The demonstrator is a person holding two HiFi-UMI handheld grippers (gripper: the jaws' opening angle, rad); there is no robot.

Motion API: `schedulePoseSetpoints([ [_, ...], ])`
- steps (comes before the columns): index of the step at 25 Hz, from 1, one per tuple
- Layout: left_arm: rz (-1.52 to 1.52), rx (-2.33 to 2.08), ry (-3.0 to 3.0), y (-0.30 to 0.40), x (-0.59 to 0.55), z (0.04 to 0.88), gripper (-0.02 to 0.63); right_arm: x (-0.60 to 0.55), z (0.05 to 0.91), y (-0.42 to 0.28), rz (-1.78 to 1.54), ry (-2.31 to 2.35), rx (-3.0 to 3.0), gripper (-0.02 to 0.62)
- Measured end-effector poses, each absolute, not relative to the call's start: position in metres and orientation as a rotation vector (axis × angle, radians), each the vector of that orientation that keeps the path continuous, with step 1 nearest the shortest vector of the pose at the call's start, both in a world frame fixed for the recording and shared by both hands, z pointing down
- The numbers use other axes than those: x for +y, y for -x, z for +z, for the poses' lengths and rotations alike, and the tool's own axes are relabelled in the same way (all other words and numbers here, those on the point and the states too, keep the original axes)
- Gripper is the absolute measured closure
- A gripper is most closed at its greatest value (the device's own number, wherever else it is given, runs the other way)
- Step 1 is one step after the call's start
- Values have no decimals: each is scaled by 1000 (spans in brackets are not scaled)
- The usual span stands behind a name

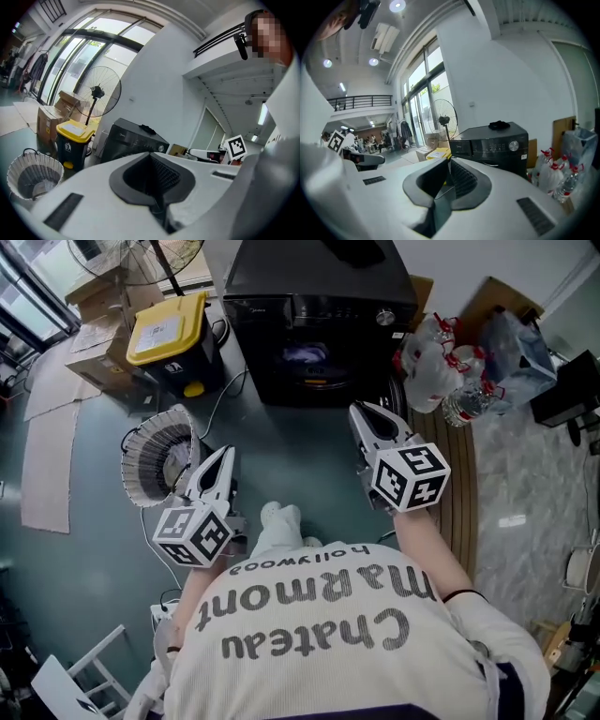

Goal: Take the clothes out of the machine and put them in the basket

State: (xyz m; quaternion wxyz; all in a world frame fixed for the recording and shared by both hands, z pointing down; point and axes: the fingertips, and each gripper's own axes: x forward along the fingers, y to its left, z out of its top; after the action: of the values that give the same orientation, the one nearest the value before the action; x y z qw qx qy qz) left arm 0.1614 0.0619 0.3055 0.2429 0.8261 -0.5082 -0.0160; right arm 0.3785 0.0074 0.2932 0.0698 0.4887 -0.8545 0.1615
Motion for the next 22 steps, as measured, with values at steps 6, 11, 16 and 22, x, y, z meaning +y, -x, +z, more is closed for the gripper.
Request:
schedulePoseSetpoints([
  [6,14,-1349,-2269,-148,-10,334,598,-49,329,-375,578,-1516,-2493,551],
  [11,38,-1273,-2347,-138,-98,323,598,-121,320,-365,576,-1590,-2460,551],
  [16,96,-1183,-2440,-132,-170,318,598,-182,308,-345,578,-1611,-2531,551],
  [22,137,-1092,-2420,-136,-206,358,598,-213,356,-335,584,-1637,-2464,551],
])
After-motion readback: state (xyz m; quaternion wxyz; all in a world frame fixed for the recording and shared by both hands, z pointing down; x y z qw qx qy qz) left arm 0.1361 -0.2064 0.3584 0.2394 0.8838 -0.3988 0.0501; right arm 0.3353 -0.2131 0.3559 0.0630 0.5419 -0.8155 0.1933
